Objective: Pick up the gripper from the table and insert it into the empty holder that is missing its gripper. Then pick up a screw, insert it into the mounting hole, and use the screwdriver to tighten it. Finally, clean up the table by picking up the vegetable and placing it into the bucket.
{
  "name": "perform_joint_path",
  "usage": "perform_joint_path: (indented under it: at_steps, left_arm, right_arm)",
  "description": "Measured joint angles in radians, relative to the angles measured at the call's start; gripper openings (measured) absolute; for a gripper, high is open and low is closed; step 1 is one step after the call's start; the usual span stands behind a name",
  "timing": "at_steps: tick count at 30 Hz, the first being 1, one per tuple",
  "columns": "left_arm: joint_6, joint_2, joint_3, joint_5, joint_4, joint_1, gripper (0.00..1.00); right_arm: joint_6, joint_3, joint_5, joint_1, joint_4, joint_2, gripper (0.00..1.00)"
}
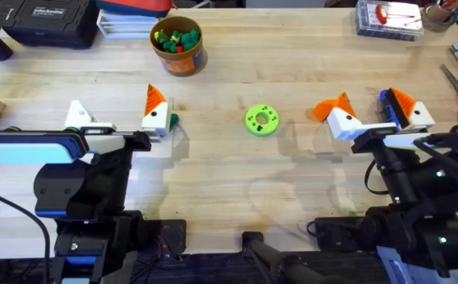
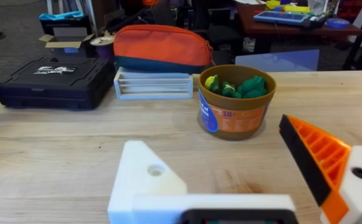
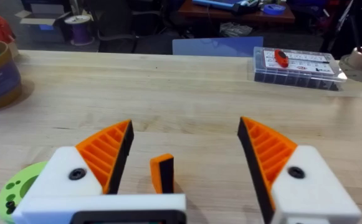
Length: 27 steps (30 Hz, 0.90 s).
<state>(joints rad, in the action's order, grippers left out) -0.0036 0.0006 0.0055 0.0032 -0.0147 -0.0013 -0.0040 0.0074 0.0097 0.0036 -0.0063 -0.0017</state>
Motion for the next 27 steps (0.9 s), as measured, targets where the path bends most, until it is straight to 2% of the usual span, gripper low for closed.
perform_joint_path:
  at_steps: [10, 12, 14, 17, 22, 27]
  left_arm:
    - [-0.001, 0.000, 0.001, 0.009, 0.024, 0.000, 0.928]
    - [-0.008, 0.000, 0.009, 0.018, -0.002, 0.000, 0.928]
    - [-0.013, 0.001, 0.046, 0.026, -0.092, 0.000, 0.927]
    - [-0.013, 0.033, 0.176, 0.031, -0.275, 0.000, 0.927]
    - [-0.012, 0.201, 0.533, 0.041, -0.616, 0.000, 0.927]
    - [-0.012, 0.417, 0.773, 0.068, -0.882, 0.000, 0.927]
  right_arm:
    - [-0.002, 0.000, 0.006, 0.000, -0.002, 0.000, 0.994]
    - [-0.003, 0.000, 0.011, 0.000, -0.002, 0.000, 0.994]
    - [-0.002, 0.008, 0.008, 0.000, -0.024, 0.000, 0.994]
    - [-0.002, 0.086, -0.001, 0.000, -0.169, 0.016, 0.994]
    - [-0.001, 0.345, -0.006, 0.000, -0.447, 0.142, 0.994]
    - [0.000, 0.605, -0.008, 0.000, -0.644, 0.330, 0.994]
